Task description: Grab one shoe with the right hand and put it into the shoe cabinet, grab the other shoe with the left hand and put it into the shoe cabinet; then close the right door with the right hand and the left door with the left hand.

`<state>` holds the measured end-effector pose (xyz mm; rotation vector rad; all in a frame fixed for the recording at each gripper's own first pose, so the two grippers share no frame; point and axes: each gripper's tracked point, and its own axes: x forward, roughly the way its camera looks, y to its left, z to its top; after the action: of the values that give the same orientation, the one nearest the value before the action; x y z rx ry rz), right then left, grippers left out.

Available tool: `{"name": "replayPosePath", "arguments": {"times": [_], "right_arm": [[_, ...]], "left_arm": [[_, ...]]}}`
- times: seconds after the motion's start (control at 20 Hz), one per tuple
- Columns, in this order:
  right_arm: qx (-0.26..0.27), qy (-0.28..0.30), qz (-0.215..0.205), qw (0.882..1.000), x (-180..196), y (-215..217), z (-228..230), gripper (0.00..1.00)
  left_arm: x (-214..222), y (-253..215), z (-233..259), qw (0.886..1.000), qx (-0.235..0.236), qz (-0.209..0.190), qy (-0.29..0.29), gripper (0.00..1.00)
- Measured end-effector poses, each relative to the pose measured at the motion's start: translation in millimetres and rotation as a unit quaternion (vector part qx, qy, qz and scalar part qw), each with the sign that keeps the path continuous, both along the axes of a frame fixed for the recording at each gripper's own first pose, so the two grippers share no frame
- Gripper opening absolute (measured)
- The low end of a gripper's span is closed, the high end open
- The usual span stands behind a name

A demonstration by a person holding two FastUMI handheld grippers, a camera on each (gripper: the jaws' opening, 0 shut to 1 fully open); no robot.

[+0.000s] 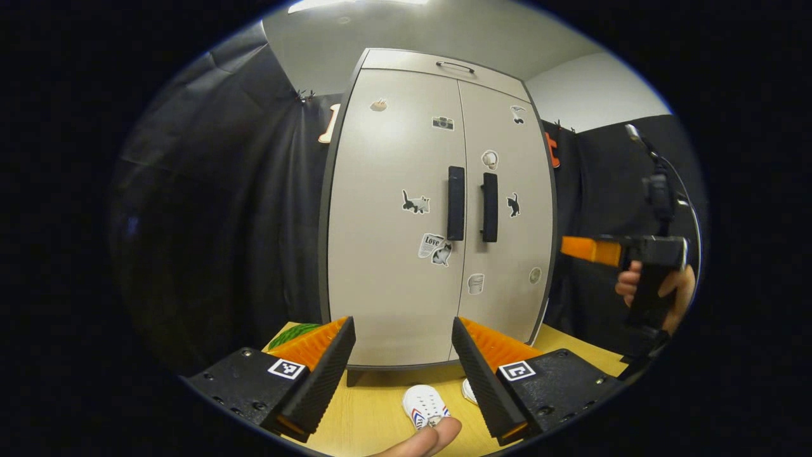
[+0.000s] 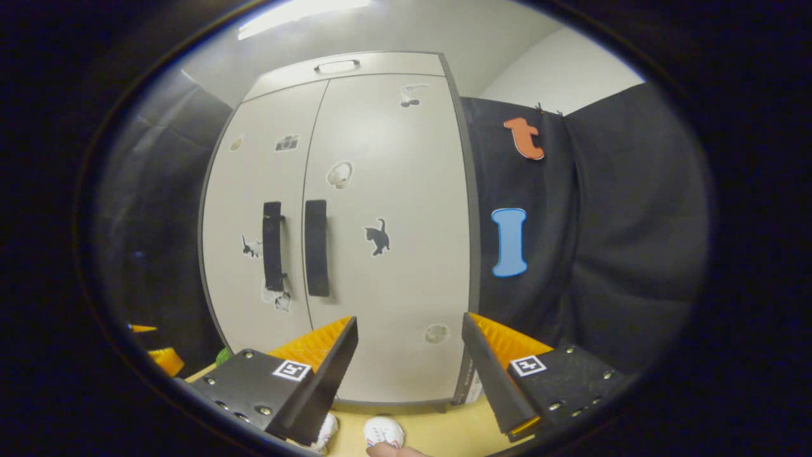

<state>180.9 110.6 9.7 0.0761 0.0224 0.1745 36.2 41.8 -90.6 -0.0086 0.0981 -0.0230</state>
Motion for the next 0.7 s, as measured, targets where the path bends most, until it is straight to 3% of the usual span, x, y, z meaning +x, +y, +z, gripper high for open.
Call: {"name": "replayPosePath", "arguments": {"times": [0.25,0.35,0.4,0.45,0.5,0.7], "right_arm": [[0.024,-0.014,0.043,0.999,46.3,66.8,35.9,0.98],[0.001,-0.012,0.029,1.0,67.0,83.2,39.8,0.94],[-0.001,-0.018,0.024,1.0,73.6,90.1,43.4,0.98],[0.009,-0.019,0.038,0.999,75.1,103.9,44.7,0.94],[0.012,-0.014,0.046,0.999,77.6,114.5,45.9,0.98],[-0.021,-0.022,0.038,0.999,81.5,128.2,45.4,0.95]], "left_arm": [[-8.3,10.1,-16.0,1.0,0.02,-0.005,0.012,0.95],[-9.5,23.0,-15.7,1.0,0.02,0.014,0.011,0.95],[-10.1,29.9,-14.3,0.999,0.018,0.025,0.009,0.95],[-10.1,33.8,-10.9,0.999,0.019,0.029,0.002,0.94],[-11.8,36.5,-8.7,0.999,0.021,0.03,-0.004,0.95],[-17.7,42.8,-11.3,0.999,0.02,0.024,-0.006,0.94]]}}
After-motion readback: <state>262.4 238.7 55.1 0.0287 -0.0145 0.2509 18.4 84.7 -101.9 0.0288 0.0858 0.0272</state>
